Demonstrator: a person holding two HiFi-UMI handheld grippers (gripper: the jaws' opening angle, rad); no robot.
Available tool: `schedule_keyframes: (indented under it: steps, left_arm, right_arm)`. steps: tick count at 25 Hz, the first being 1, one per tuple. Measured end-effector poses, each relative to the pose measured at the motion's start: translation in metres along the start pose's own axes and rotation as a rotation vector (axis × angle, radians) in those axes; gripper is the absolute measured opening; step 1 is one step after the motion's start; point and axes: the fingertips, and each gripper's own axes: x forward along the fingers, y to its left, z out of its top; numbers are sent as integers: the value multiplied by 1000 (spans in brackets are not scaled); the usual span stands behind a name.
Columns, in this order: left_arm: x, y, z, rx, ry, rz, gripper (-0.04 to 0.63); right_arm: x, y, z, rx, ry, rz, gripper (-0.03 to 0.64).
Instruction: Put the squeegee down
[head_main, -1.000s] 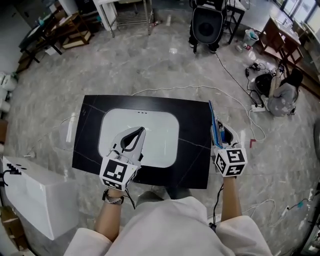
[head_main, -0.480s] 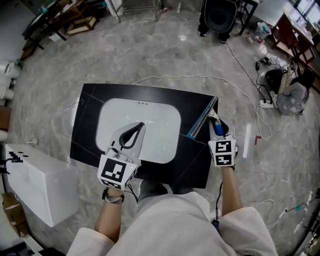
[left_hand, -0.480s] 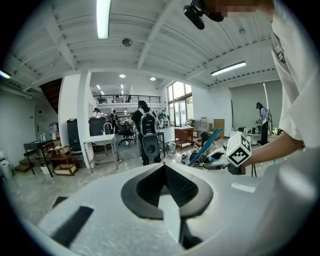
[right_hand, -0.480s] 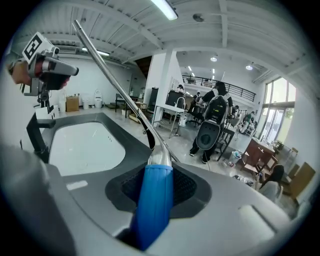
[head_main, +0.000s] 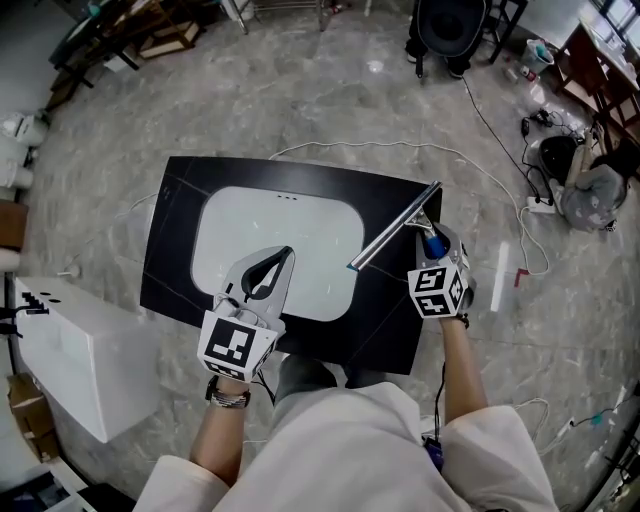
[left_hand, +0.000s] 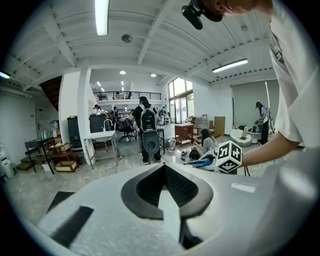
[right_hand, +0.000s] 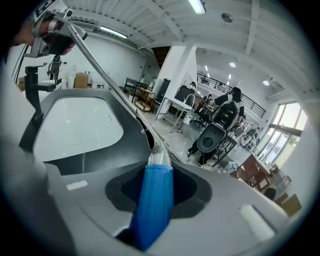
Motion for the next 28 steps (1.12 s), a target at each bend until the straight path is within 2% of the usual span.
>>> schedule_keyframes:
  steps: [3,11,18,22,26,28]
  left_arm:
    - [-1,-2,-3,-13,3,-6,-2]
    - [5,-12,-11,-32,18,-28,-2]
    - [7,-17,-19,-22,40,-44,-2]
    - [7,-13,-14,-23,34,-42,-2]
    - [8,-12,-16,-25,39,-43,-2]
    - [9,-12,-17,-27,36,-45,-2]
  right_arm:
    - [5,5,-3,-20,10,5,104]
    - [19,24,-26,-179,92,26,103]
    - [28,36,-44,-265,160,55,104]
    - [30,42,-47,-321,183,76,104]
    - [32,45,-45,-434,195,74,107]
    - [33,47,-45,-448,196,85,107]
